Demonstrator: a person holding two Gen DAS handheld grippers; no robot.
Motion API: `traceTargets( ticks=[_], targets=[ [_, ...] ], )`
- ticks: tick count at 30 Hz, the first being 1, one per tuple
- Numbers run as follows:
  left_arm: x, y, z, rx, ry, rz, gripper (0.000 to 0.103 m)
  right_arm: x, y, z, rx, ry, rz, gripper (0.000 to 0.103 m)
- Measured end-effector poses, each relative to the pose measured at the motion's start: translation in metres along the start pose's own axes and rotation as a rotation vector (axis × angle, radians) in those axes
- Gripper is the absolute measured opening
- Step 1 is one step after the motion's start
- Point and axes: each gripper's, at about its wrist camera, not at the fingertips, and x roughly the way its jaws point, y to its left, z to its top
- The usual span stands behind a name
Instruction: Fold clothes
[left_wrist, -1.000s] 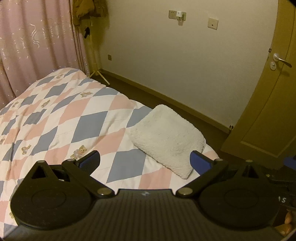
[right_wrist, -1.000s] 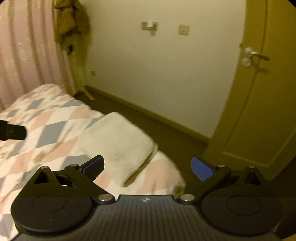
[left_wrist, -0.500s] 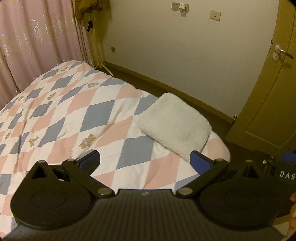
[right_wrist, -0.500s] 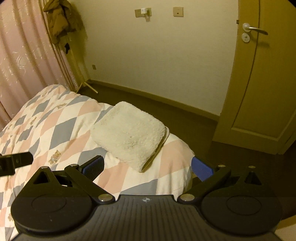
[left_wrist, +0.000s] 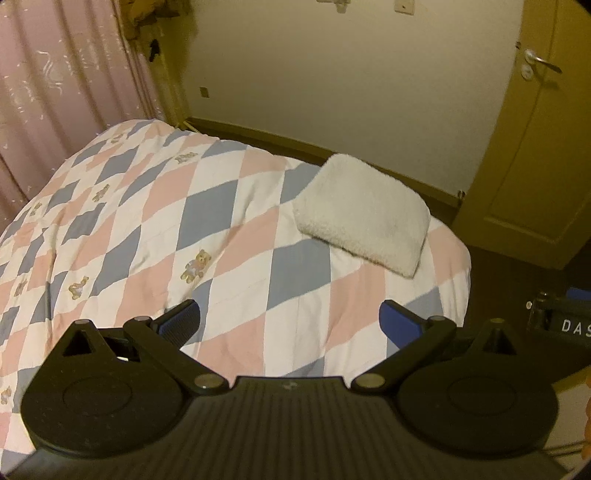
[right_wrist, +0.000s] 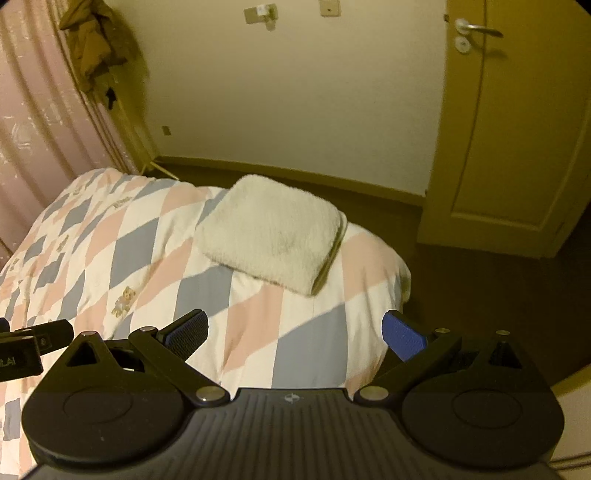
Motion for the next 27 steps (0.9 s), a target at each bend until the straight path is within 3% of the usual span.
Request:
traceTargets(
  ticks=[11, 27],
  targets=[
    [0.001, 0.027, -0.017, 0.060, -0.004, -0.042, 0.102, -0.011, 0.022, -0.019, 0.067, -0.021, -0.045, 0.103],
    [0.025, 0.026, -0.001, 0.092, 0.018, -0.089, 0.102, 0.006, 0.021, -0.013, 0.083, 0.016, -0.107, 0.103]
  ],
)
